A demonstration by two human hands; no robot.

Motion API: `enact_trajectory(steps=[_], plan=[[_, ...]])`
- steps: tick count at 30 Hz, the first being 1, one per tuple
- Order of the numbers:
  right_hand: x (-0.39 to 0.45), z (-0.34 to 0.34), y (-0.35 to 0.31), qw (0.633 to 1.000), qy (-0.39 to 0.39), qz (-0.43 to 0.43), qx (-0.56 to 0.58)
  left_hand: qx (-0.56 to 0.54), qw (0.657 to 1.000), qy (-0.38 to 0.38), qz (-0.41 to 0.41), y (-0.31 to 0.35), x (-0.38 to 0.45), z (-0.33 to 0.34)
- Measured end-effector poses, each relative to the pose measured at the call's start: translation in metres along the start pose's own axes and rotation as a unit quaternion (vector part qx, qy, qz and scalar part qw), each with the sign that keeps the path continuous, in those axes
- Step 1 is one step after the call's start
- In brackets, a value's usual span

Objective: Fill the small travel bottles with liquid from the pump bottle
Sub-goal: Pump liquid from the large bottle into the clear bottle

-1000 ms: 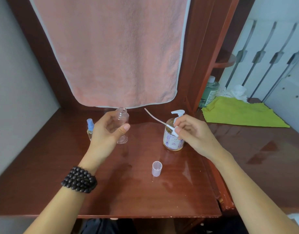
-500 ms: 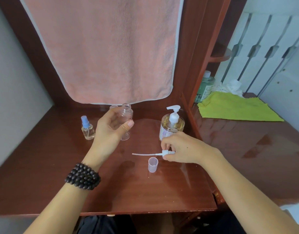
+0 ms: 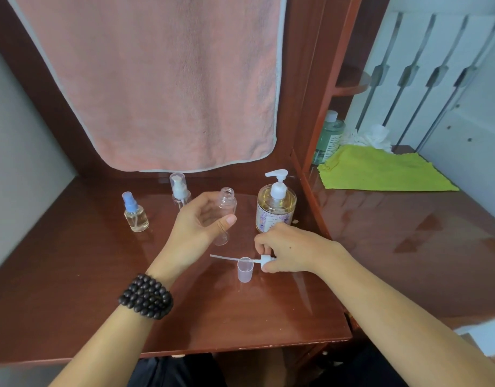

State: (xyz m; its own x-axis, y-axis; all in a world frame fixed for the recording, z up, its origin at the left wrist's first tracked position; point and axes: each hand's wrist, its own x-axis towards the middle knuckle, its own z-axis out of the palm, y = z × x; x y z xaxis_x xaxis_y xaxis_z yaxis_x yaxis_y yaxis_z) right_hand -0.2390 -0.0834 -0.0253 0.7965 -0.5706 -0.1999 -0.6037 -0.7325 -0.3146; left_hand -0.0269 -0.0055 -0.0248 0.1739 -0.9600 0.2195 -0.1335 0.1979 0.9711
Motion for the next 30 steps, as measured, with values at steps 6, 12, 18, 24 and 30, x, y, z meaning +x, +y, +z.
enact_trajectory(steps=[6, 12, 18, 24, 30], plan=[[0.001, 0.0, 0.002, 1.0, 0.012, 0.012, 0.014, 0.017, 1.0, -0.006, -0.021, -0.007, -0.003, 0.002], [-0.004, -0.012, -0.001, 0.994, 0.102, -0.002, 0.045, 0.022, 1.0, -0.008, -0.019, -0.003, 0.001, 0.004], [-0.007, -0.029, -0.011, 0.899, 0.429, -0.049, 0.077, 0.064, 0.998, 0.029, -0.004, 0.008, 0.017, 0.012], [-0.003, -0.038, 0.007, 0.832, 0.553, -0.034, 0.027, 0.207, 0.977, 0.047, 0.023, 0.002, 0.041, 0.021], [0.013, -0.043, 0.026, 0.867, 0.497, -0.033, -0.025, 0.294, 0.952, 0.043, 0.073, 0.003, 0.057, 0.034]])
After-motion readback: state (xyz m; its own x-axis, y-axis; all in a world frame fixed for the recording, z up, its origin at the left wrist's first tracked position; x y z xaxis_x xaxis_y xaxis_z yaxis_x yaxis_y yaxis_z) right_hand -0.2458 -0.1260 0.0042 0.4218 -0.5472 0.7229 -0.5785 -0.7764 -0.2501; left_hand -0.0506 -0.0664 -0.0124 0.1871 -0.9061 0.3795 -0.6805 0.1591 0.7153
